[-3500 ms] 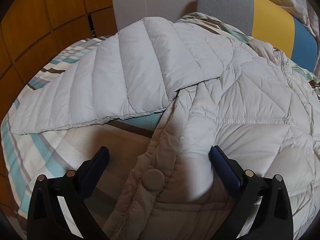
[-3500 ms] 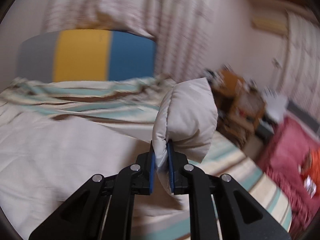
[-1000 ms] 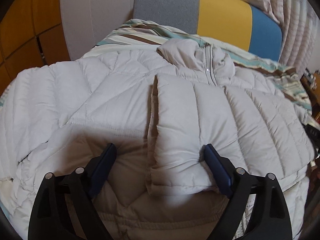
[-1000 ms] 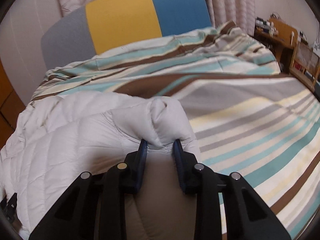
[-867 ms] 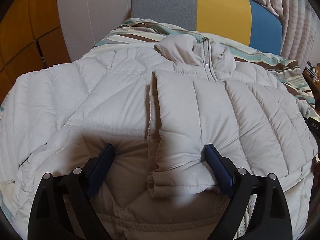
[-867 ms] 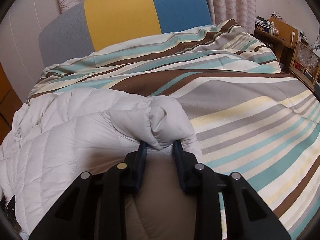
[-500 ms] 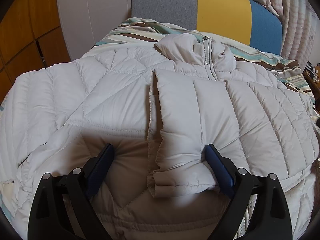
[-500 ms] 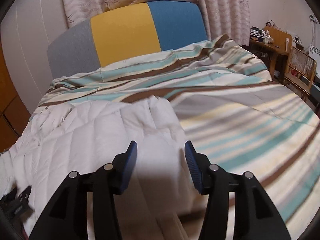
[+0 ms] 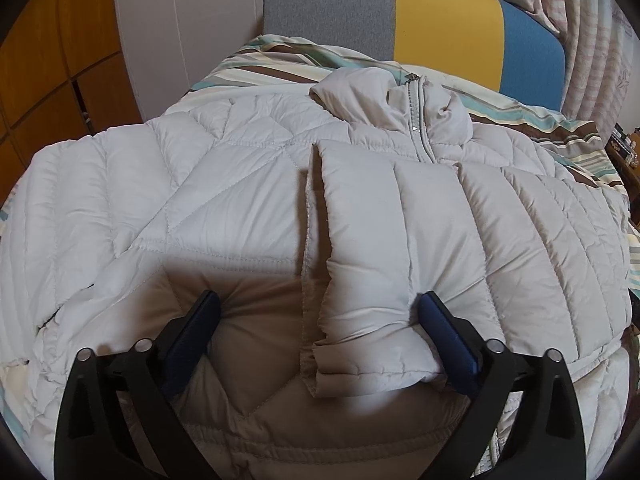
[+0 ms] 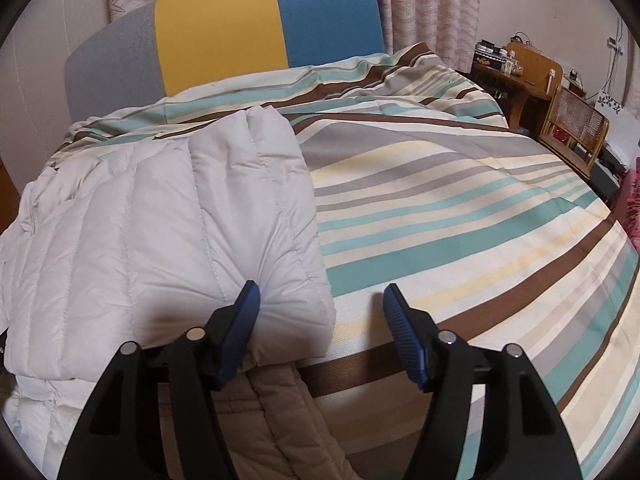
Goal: Fold large clothes
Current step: 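Open the right tool to release the sleeve onto the jacket, then reach the left tool to the other sleeve cuff and close on it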
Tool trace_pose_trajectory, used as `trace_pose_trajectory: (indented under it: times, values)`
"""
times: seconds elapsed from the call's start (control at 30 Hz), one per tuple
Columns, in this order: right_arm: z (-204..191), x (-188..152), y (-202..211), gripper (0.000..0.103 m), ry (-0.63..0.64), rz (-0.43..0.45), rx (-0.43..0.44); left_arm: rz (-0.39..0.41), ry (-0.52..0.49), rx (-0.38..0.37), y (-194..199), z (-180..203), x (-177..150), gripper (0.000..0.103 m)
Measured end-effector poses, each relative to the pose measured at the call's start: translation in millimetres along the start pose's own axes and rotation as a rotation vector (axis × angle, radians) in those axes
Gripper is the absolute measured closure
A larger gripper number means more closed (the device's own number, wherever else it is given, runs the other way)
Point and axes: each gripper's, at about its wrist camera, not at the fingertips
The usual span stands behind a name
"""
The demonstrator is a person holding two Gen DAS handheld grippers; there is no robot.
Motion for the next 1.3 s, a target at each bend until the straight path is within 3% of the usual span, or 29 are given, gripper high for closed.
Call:
trace_pose_trajectory:
  times: [0.2, 0.3, 0.47, 0.67, 0.77, 0.87, 1.07, 1.17, 1.3]
  values:
    - [3.3, -0.6, -0.8, 0.032, -0.011, -0.005, -0.005, -0.035, -0.007, -0.081, 20.4, -11.7, -5.1, 0.003]
    - [2.9, -0.7, -0.4, 0.031, -0.002, 0.001, -0.016, -0.009, -0.001, -0.101, 43.2, -23.9, -11.6, 0.003]
    - [2.2, 1.0, -1.1, 0.031, 0.001, 0.003, -0.024, 0.098, 0.172, -0.108, 89.6, -78.0, -21.0, 0.003]
    - [1.1, 1.2, -0.7, 0.030, 0.001, 0.004, -0.025, 0.231, 0.314, 0.075, 137.0, -157.5, -30.9, 0.003]
    - [1.4, 1.2, -0.6, 0.030, 0.004, 0.006, -0.029, 0.249, 0.365, 0.154, 155.7, -194.5, -37.3, 0.003]
    - [1.3, 0.0, 0.3, 0.030, 0.005, 0.007, -0.032, 0.261, 0.456, 0.199, 169.5, -231.7, -48.1, 0.003]
    - [2.2, -0.5, 0.3, 0.029, 0.000, 0.005, -0.025, 0.284, 0.758, 0.288, 195.6, -312.5, -87.7, 0.003]
    - [3.8, -0.6, 0.1, 0.028, -0.009, 0.002, -0.017, 0.307, 0.844, 0.359, 207.2, -339.2, -101.2, 0.003]
    - [4.9, -0.1, -0.1, 0.028, -0.010, 0.002, -0.017, 0.311, 0.937, 0.391, 211.3, -371.8, -111.1, 0.004]
Point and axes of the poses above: each gripper's, at about its wrist camera, not at the fingertips, and y roughly against the way its jaws point, z to its right, x to its top, and after that the axes turned 9 degrees about -x, right-handed
